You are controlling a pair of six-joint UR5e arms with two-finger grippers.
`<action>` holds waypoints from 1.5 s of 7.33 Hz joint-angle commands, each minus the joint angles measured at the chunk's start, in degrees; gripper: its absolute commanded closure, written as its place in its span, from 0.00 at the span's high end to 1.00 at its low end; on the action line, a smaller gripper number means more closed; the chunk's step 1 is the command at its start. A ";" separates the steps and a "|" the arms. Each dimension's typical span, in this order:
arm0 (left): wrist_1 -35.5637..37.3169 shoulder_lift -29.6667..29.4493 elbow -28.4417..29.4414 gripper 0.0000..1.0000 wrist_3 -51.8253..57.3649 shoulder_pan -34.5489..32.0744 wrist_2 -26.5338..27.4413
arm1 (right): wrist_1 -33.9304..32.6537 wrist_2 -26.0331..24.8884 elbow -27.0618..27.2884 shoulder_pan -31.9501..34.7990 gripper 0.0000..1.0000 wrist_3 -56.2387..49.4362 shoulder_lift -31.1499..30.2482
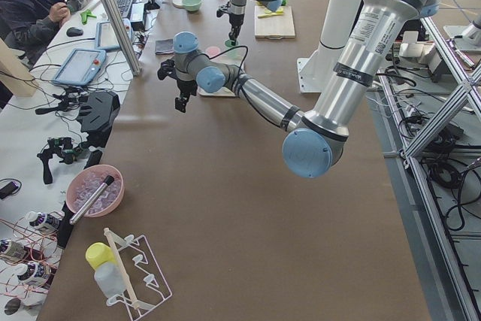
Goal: Place all cups on tray
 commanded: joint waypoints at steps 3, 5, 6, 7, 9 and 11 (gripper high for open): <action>-0.01 0.00 0.00 0.98 -0.07 0.06 0.00 | -0.45 0.36 -0.08 1.77 1.00 -0.71 1.16; 0.34 0.96 -0.43 0.98 0.46 -0.55 0.00 | -7.35 6.92 4.12 9.65 1.00 -11.46 -0.68; 0.52 3.32 -2.01 0.98 0.55 -2.04 0.00 | -8.96 11.58 7.19 15.44 1.00 -20.66 -5.13; 0.52 7.43 -4.54 0.98 0.72 -5.45 -0.17 | -8.98 14.93 11.05 21.50 1.00 -32.06 -11.87; 0.78 16.39 -6.33 0.98 15.39 -13.09 -0.70 | -8.98 21.61 14.16 33.72 1.00 -54.66 -24.36; 4.72 22.55 -5.63 0.98 26.24 -20.03 -7.00 | -9.15 24.01 13.56 44.28 1.00 -75.84 -33.69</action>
